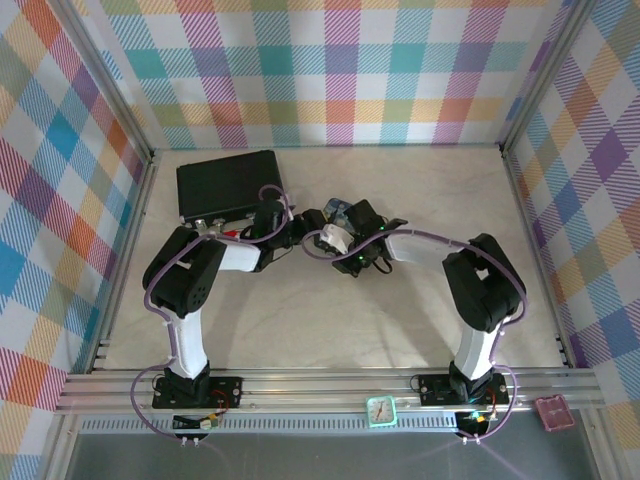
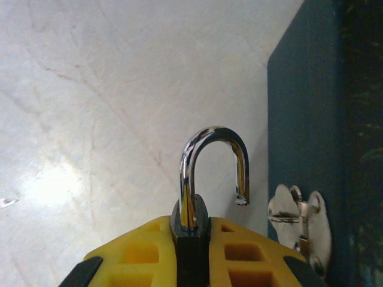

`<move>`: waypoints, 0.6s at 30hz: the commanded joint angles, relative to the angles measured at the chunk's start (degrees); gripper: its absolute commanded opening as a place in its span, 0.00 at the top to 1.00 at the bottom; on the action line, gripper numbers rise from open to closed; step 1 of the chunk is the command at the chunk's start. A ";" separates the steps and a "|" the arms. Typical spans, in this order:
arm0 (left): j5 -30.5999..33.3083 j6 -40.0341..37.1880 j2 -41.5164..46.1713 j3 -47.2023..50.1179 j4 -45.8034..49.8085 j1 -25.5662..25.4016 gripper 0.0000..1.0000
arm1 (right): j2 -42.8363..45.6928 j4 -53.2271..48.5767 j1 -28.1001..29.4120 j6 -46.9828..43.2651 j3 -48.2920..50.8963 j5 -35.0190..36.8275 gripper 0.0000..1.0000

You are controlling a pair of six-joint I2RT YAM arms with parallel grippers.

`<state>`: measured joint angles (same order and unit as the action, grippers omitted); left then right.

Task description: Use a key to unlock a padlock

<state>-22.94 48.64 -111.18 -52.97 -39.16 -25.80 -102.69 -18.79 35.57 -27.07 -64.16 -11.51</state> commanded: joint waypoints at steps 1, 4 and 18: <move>-1.38 0.97 1.66 1.21 -0.76 -0.05 0.42 | 3.68 2.77 -0.77 1.01 2.22 -3.72 1.00; -2.09 1.36 3.22 2.18 -0.48 0.85 0.42 | 5.06 4.30 -0.77 0.49 4.04 -4.34 1.00; 6.02 -11.68 26.18 4.33 25.26 4.81 0.31 | 16.57 11.80 -1.44 16.65 6.05 -12.79 1.00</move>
<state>-20.95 43.03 -89.36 -47.83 -24.01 -21.89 -91.24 -11.84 34.79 -18.41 -59.05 -20.10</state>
